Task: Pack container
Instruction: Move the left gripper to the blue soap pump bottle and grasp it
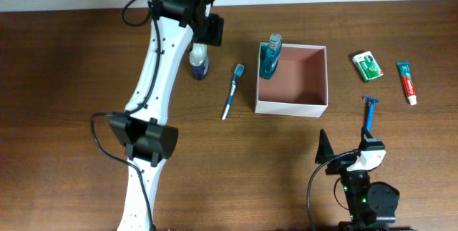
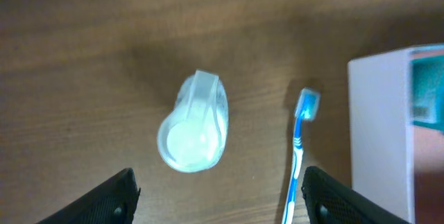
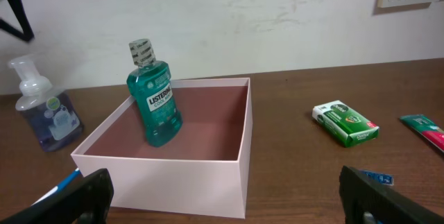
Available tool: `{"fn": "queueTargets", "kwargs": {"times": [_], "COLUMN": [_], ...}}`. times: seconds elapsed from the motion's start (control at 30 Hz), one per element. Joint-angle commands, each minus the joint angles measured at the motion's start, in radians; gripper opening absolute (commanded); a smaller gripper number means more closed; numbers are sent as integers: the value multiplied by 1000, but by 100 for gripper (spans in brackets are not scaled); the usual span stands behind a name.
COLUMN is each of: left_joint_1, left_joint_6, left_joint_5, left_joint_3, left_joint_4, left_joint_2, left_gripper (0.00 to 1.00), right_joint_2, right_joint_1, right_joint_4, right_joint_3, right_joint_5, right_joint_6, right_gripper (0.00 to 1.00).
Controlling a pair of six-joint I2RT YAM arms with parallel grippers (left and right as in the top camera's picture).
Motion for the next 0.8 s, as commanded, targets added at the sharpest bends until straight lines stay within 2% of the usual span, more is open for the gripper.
{"fn": "queueTargets", "kwargs": {"times": [0.0,0.23,0.43,0.77], "left_joint_1": [22,61,87,87], "left_joint_6": [21,24,136,162], "left_joint_5": [-8,-7,91,92], "left_joint_3": [-82,-159,-198,-230], "left_joint_4": [31,79,132,144], "left_joint_2": [11,11,12,39], "left_gripper": [79,78,79,79], "right_joint_2": [-8,-8,-8,-8], "right_joint_1": [7,7,7,7], "right_joint_4": [-6,-6,-6,-6], "right_joint_3": [-5,-5,-5,-5], "right_joint_5": [8,8,8,8], "right_joint_6": [0,0,0,0], "right_gripper": [99,99,99,99]}}
